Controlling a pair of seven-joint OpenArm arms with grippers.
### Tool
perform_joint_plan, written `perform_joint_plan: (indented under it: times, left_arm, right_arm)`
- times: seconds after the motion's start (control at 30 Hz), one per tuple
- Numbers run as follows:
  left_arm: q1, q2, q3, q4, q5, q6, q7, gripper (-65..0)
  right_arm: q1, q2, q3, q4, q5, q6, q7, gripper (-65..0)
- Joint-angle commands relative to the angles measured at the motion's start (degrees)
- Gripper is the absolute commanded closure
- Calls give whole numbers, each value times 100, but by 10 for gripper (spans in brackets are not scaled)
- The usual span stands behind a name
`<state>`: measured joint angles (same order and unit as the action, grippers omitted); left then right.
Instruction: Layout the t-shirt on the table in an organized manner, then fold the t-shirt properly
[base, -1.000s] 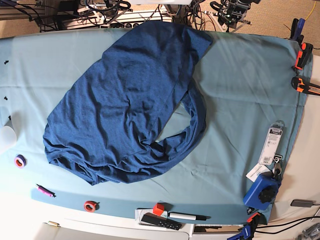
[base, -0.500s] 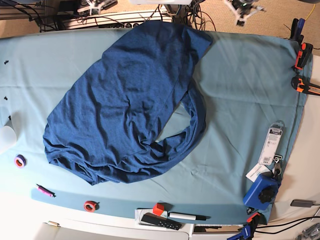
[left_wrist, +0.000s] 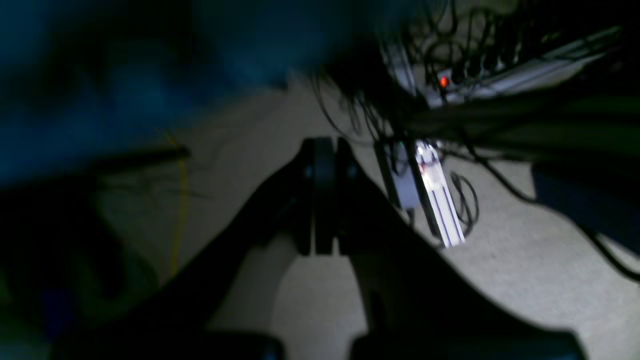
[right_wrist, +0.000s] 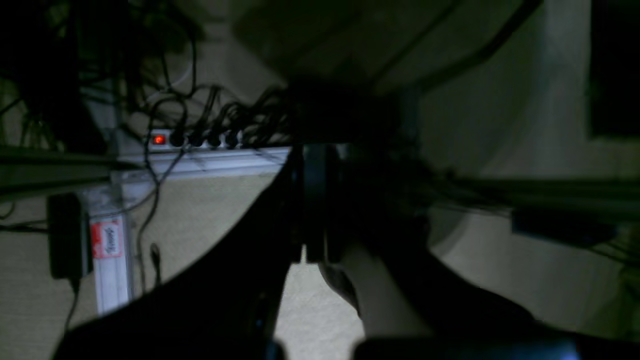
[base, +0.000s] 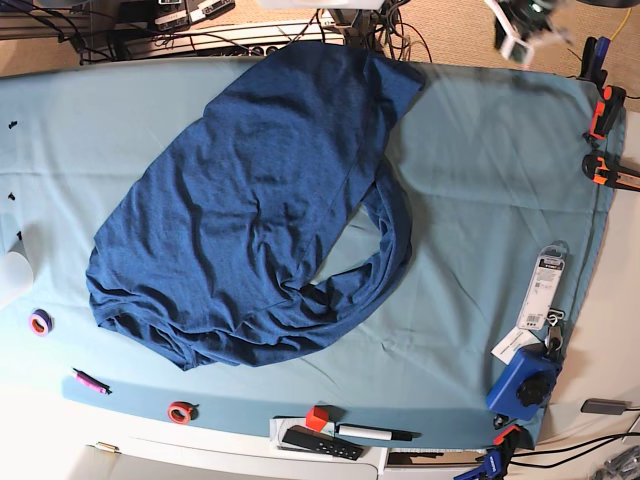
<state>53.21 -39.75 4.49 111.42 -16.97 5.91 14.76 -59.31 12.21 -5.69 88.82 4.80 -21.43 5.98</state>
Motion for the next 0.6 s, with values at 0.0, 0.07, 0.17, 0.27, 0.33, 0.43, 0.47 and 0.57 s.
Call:
perform_joint_plan:
  times: [0.0, 0.07, 0.17, 0.27, 0.33, 0.43, 0.47, 0.57]
  left_arm:
    - [109, -125, -122, 267, 24, -24, -48, 0]
    - [129, -188, -337, 608, 24, -234, 96, 0]
    - [125, -188, -608, 955, 15, -590, 186, 0]
    - [114, -188, -800, 1141, -256, -831, 186, 0]
    - [48, -188, -868, 1163, -490, -1038, 179, 0]
    - [-190, -186, -866, 1161, -649, -1410, 197, 0]
    - [-289, -184, -866, 1161, -706, -1519, 197, 0]
    - [-573, -184, -866, 1161, -756, -1655, 195, 0]
  right_arm:
    - [-162, 20, 20, 238, -107, -76, 136, 0]
    - [-240, 17, 20, 538, -142, -129, 133, 0]
    - [-260, 15, 20, 890, -142, -157, 129, 0]
    - [-258, 15, 20, 1248, -144, -157, 133, 0]
    - [-225, 15, 20, 1541, -149, -155, 133, 0]
    - [-76, 13, 20, 1947, -293, -155, 125, 0]
    - [-7, 13, 20, 2055, -337, -153, 122, 0]
    - [280, -15, 20, 2269, -334, -153, 105, 0]
